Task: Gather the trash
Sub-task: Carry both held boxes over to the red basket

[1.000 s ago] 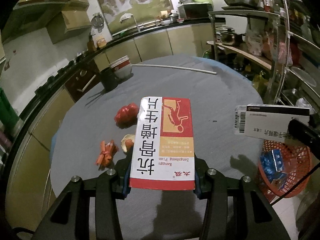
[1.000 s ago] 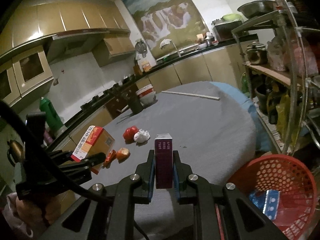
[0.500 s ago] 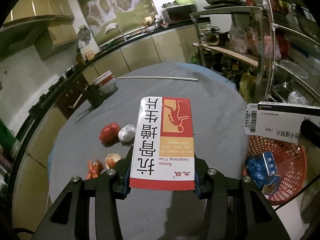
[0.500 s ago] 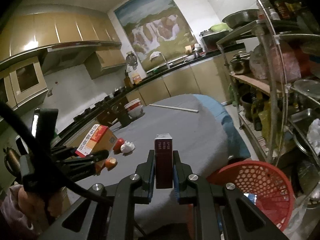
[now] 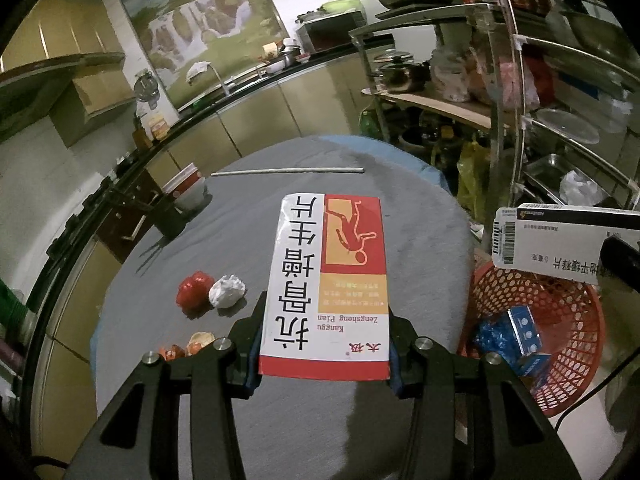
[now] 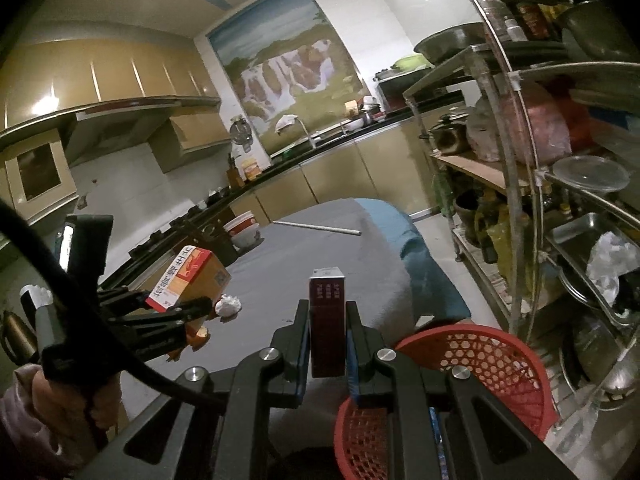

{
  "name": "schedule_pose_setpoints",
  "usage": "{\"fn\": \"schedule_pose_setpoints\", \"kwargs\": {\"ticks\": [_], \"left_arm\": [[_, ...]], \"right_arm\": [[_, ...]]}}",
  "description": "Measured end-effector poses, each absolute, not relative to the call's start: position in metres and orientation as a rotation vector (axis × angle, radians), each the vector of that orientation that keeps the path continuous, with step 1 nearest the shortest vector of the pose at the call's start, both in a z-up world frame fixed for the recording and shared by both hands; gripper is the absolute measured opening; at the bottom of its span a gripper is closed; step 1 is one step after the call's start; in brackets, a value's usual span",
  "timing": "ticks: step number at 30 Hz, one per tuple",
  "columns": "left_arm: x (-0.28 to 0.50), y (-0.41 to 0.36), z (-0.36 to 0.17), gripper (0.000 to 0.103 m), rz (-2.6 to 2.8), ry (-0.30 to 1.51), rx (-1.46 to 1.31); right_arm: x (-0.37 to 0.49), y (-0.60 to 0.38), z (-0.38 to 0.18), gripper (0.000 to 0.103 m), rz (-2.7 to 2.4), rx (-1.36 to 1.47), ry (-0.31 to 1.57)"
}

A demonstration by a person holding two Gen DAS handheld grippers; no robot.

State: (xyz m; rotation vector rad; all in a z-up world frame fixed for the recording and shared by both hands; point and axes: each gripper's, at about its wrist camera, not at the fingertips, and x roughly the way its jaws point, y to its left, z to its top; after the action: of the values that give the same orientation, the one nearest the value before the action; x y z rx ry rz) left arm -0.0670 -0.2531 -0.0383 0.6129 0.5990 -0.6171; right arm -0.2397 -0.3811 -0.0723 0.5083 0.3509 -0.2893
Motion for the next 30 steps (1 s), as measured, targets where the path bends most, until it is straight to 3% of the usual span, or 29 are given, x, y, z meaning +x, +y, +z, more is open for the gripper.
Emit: {"fn": "schedule_pose_setpoints", "kwargs": {"ticks": [30], "left_arm": [[-0.096, -0.281, -0.048, 0.049, -0.685, 0.594, 0.671]], "right_arm": [[-0.273, -0.387, -0.073, 0.017, -0.343, 0.511, 0.361]]}}
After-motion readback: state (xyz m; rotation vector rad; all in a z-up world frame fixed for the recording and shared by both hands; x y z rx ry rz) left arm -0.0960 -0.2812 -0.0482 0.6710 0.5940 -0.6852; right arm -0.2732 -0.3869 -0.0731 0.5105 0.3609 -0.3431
